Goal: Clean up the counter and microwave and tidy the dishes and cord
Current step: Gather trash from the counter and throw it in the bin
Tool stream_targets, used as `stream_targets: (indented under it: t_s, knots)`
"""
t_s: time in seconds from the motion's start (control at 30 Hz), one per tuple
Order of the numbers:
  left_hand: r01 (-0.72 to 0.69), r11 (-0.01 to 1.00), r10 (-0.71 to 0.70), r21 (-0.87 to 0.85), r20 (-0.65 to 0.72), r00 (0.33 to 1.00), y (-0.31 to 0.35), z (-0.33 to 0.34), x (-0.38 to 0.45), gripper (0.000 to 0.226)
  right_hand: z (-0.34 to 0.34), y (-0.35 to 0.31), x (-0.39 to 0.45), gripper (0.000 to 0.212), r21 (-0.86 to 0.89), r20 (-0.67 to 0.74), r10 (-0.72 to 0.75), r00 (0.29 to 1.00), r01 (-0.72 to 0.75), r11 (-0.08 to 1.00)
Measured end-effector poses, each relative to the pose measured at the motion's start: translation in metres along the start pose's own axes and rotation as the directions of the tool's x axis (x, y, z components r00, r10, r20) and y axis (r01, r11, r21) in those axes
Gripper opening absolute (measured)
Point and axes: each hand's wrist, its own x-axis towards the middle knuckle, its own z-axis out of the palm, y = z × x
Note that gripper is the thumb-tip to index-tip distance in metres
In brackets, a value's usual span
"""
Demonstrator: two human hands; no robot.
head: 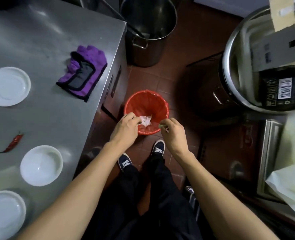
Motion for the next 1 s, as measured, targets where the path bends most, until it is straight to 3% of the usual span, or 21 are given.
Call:
stream_targets:
  t_s: [0.5, 1.0]
  knots:
    - [0.291, 0.956, -0.292, 0.033, 0.201, 0.935, -0.032, 0.131, 0.101, 0.024, 0.087, 0.128, 0.092, 0.015, 0.021, 0.299, 0.041, 0.954, -0.049, 0.999]
    - [0.392, 0.919, -0.384, 0.029, 0.279, 0.88, -0.109, 0.243, 0.157, 0.028, 0.196, 0.21, 0.163, 0.021, -0.007, 0.321, 0.043, 0.946, -0.043, 0.999]
